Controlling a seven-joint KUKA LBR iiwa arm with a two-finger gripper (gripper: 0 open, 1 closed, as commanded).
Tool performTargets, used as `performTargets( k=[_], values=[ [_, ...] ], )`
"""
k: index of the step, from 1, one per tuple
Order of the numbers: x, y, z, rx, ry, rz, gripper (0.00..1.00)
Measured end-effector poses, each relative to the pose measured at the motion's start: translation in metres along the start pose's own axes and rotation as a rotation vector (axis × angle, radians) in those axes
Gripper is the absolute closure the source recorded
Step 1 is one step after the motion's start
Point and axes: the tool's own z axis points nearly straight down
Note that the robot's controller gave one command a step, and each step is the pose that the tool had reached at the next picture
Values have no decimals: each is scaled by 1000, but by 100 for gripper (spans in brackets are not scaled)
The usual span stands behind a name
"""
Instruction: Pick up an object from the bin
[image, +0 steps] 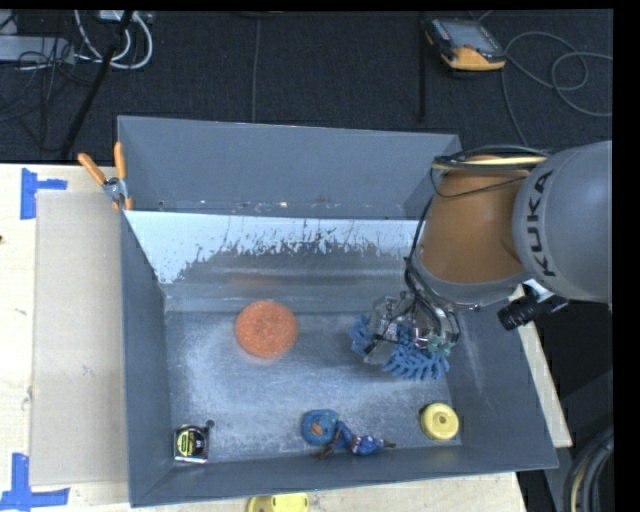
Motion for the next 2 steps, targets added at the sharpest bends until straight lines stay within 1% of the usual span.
performTargets(
  k=[1,2],
  values=[
    [-2,11,-63,-1,-8,-4,100],
    [-9,17,-48,-4,-25,-11,100]
  ],
)
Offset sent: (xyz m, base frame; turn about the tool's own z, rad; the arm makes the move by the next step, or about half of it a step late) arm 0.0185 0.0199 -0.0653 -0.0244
